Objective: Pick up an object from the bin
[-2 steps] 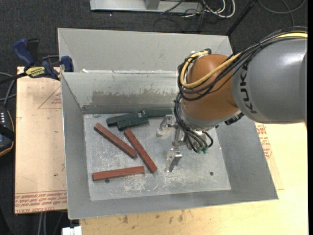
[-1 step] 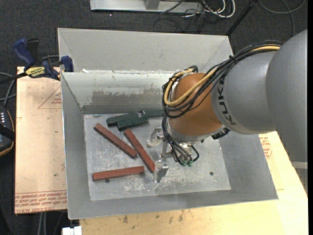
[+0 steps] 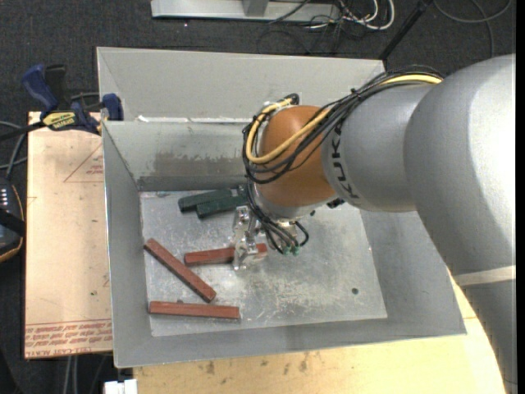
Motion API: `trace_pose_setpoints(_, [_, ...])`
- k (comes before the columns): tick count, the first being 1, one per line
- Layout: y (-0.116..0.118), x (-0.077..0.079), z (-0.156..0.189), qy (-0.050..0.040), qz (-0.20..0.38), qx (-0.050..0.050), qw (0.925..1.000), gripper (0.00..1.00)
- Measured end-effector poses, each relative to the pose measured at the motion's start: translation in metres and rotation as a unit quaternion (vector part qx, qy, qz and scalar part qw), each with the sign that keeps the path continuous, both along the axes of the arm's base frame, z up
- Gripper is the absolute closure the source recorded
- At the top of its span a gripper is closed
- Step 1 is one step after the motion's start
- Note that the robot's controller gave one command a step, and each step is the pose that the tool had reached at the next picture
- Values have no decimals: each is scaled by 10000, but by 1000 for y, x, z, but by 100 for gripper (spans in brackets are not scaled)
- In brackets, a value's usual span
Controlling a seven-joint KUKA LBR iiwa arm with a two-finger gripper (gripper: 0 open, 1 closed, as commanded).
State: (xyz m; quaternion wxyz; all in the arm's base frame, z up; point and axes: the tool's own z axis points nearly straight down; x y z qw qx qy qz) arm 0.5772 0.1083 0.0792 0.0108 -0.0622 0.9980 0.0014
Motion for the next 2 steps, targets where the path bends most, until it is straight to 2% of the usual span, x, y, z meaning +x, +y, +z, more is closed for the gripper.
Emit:
trace_pose_setpoints(1, [0, 0, 0, 0, -1, 0, 10000, 100])
trace_pose_setpoints(2, [12, 7, 182, 105, 292, -20, 9995, 100])
